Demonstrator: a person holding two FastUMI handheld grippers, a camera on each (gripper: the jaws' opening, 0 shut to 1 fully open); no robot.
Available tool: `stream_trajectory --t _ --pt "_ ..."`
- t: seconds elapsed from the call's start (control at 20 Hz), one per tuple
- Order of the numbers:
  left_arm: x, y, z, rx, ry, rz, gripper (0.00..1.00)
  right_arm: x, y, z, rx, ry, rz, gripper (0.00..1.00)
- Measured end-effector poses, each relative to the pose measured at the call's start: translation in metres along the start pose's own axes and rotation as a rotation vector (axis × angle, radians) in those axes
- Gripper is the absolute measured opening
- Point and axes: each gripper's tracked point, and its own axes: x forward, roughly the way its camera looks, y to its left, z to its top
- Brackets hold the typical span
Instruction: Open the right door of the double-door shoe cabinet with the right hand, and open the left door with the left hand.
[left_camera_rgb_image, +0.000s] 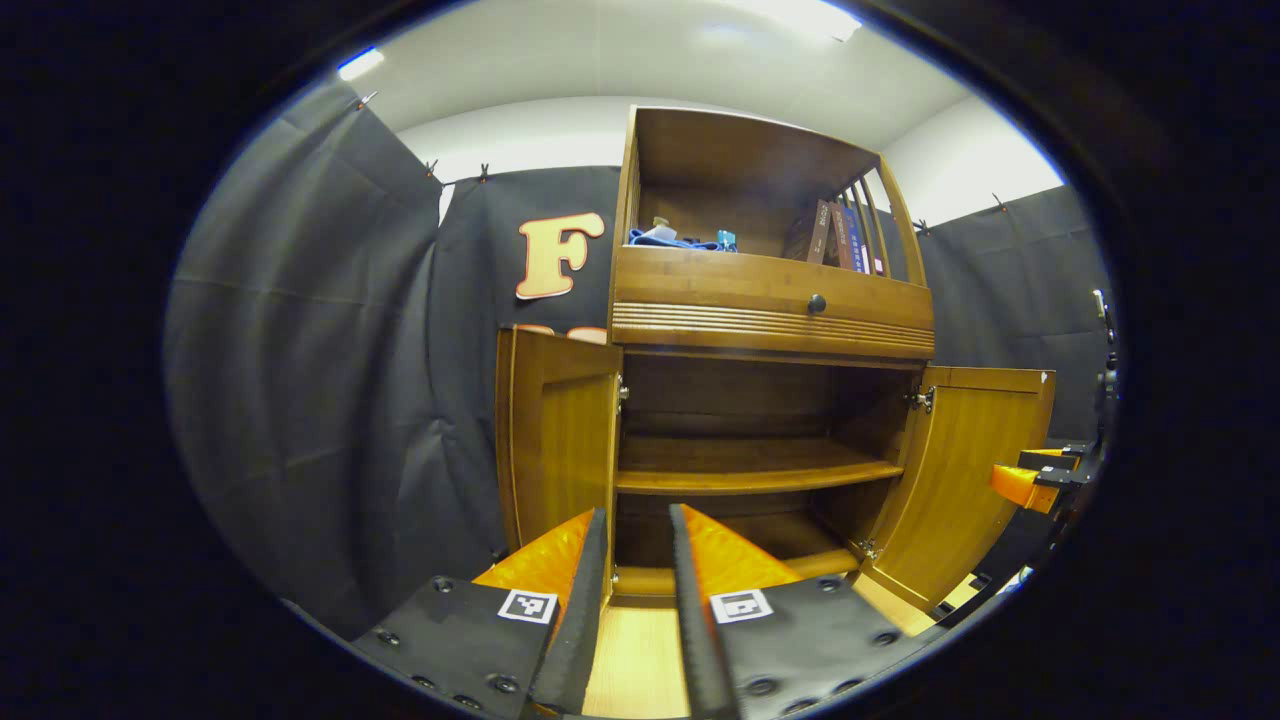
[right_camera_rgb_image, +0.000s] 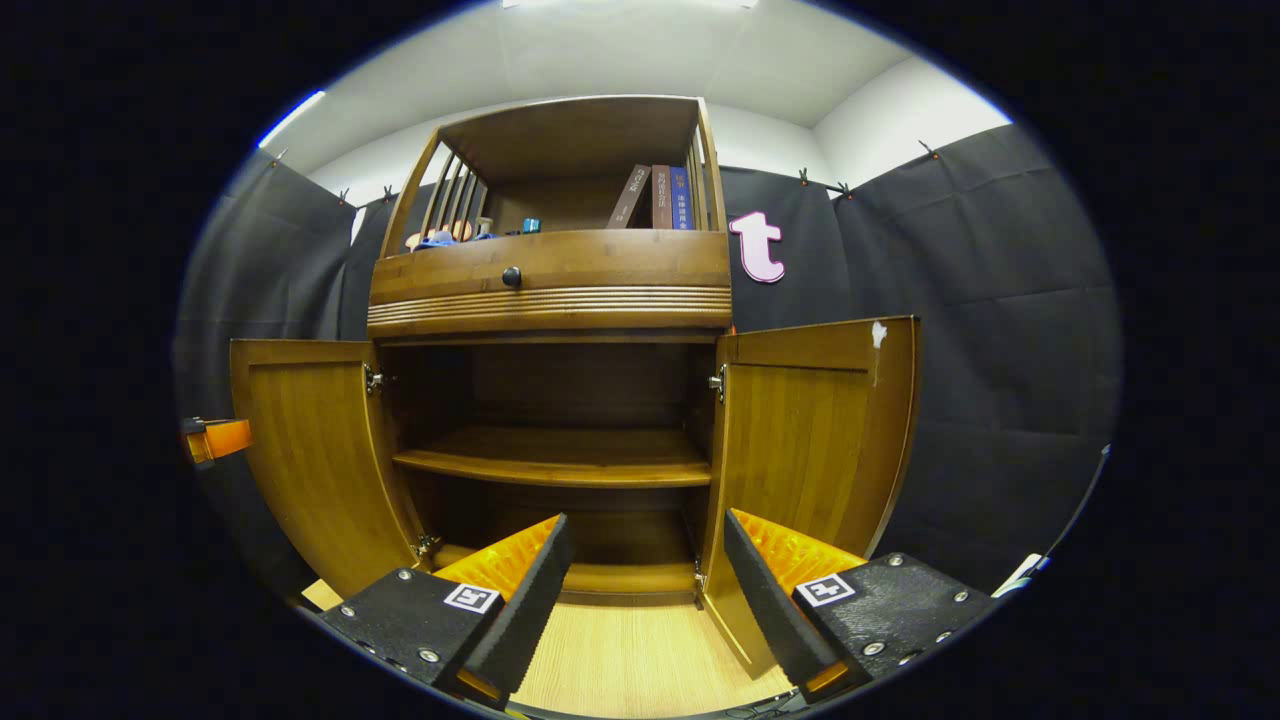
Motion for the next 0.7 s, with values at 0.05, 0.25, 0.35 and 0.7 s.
stream_trajectory --t 0.05,0.25,0.35,0.7 --pt "0.0 -0.005 0.005 0.001 -0.006 -0.006 0.48 -0.001 -0.003 0.004 -0.001 -0.009 -0.002 0.98" --pt "-0.001 -0.021 0.02 -0.024 -0.014 -0.029 0.55 -0.006 -0.015 0.01 -0.015 -0.023 -0.022 0.92" --pt "-0.003 -0.032 0.022 -0.041 -0.013 -0.063 0.72 -0.008 -0.019 0.011 -0.007 -0.025 -0.027 0.89" --pt "-0.004 -0.029 0.025 -0.01 -0.032 -0.032 0.93 -0.019 -0.027 0.016 -0.002 -0.04 -0.051 0.98"
